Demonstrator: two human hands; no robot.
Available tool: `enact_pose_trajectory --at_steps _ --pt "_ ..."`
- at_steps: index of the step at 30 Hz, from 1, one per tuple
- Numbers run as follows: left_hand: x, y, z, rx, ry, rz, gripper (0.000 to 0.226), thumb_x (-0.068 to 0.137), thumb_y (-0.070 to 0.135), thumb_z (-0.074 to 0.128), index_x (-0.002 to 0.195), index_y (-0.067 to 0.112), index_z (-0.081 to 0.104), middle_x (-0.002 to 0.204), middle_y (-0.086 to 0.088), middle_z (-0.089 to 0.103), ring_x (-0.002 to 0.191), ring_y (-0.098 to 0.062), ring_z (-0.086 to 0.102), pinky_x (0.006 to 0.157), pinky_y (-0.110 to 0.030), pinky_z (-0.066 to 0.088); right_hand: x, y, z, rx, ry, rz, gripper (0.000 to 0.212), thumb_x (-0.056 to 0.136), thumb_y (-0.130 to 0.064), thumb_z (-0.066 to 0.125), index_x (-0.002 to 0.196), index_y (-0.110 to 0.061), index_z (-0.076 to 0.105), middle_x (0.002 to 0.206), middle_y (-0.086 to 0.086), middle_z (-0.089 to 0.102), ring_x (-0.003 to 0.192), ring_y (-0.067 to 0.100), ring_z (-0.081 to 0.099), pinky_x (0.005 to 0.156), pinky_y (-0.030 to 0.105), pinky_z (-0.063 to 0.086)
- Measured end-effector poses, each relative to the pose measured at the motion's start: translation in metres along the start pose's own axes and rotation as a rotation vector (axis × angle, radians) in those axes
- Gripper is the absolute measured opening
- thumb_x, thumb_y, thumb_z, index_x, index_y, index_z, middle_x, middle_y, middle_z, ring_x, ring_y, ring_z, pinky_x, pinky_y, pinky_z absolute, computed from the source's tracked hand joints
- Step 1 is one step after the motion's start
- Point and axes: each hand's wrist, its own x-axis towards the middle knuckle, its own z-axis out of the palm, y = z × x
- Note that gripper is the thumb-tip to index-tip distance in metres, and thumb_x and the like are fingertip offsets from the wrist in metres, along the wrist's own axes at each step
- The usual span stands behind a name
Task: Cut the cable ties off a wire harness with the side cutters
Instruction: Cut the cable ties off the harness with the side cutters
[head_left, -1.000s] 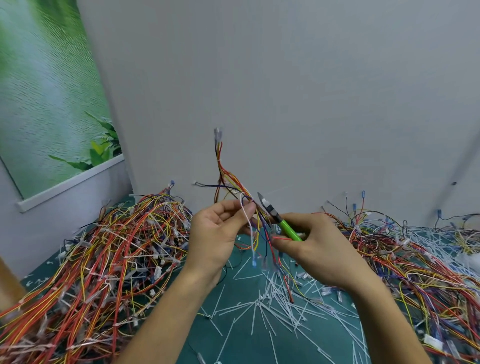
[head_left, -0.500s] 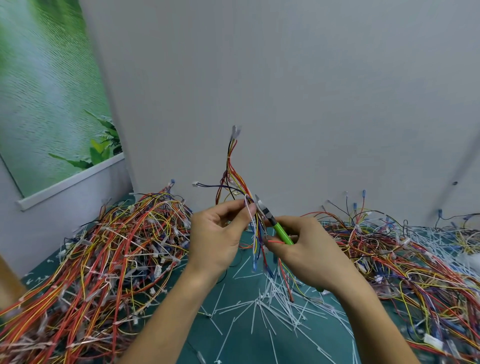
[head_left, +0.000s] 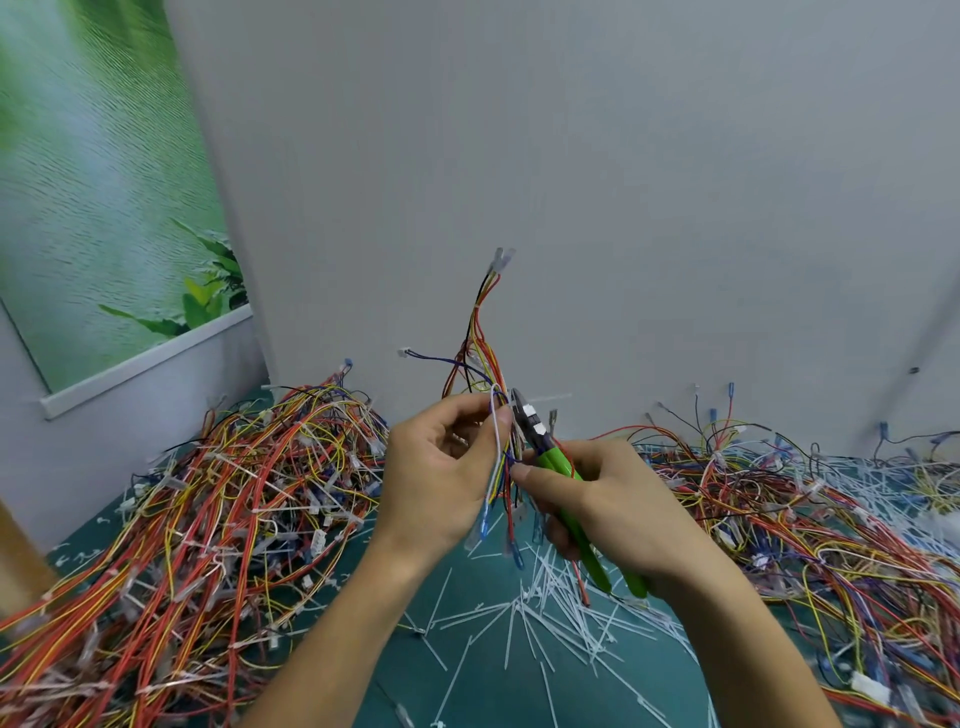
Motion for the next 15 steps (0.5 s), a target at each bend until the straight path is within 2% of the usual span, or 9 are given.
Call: enact_pose_trajectory --at_steps 3,7,10,12,15 --pt "-0.0008 0.0015 0.0005 0.01 -0.003 0.02 0.008 0.093 0.023 0.072 0.096 0.03 0.076 0.082 0.007 0.076 0.072 -0.005 0.07 0.064 -0.019 0.056 0.0011 0.0019 0.0036 0.052 0.006 0.017 0.029 0.095 -0.027 0.073 0.07 -0.014 0.065 0.06 0.004 0.051 0.053 0.024 0.047 0.049 0.032 0.038" --pt "-0.0002 -0.0004 -0.0007 0.027 -0.009 0.024 0.009 0.093 0.023 0.072 0.096 0.03 0.076 0.082 0.005 0.076 0.072 -0.011 0.071 0.065 -0.026 0.06 0.0022 0.0055 0.0059 -0.002 0.012 0.001 0.03 0.096 -0.029 0.072 0.074 -0.011 0.063 0.061 0.008 0.048 0.053 0.024 0.044 0.052 0.036 0.036" --pt "-0.0016 -0.0008 0.0009 0.025 -0.048 0.027 0.009 0.093 0.024 0.071 0.096 0.03 0.077 0.08 0.005 0.075 0.07 -0.009 0.069 0.062 -0.022 0.057 0.0016 0.0051 0.0051 -0.155 0.009 -0.026 0.036 0.097 -0.037 0.068 0.085 -0.004 0.064 0.061 0.013 0.052 0.053 0.02 0.052 0.052 0.04 0.046" --pt "-0.0034 -0.0011 0.0029 0.03 -0.071 0.027 0.012 0.094 0.023 0.071 0.097 0.033 0.077 0.082 0.01 0.076 0.072 -0.007 0.071 0.062 -0.017 0.055 0.0018 0.0044 0.0045 -0.224 0.021 -0.046 0.035 0.097 -0.041 0.067 0.087 -0.006 0.065 0.066 0.017 0.058 0.055 0.015 0.056 0.056 0.039 0.054" --pt "-0.0049 -0.0016 0.0038 0.045 -0.081 0.021 0.014 0.094 0.021 0.071 0.098 0.034 0.076 0.08 0.014 0.074 0.069 -0.003 0.069 0.06 -0.012 0.053 0.0031 0.005 0.0044 -0.273 0.03 -0.039 0.036 0.096 -0.042 0.067 0.087 -0.007 0.064 0.065 0.014 0.059 0.054 0.016 0.055 0.059 0.046 0.056"
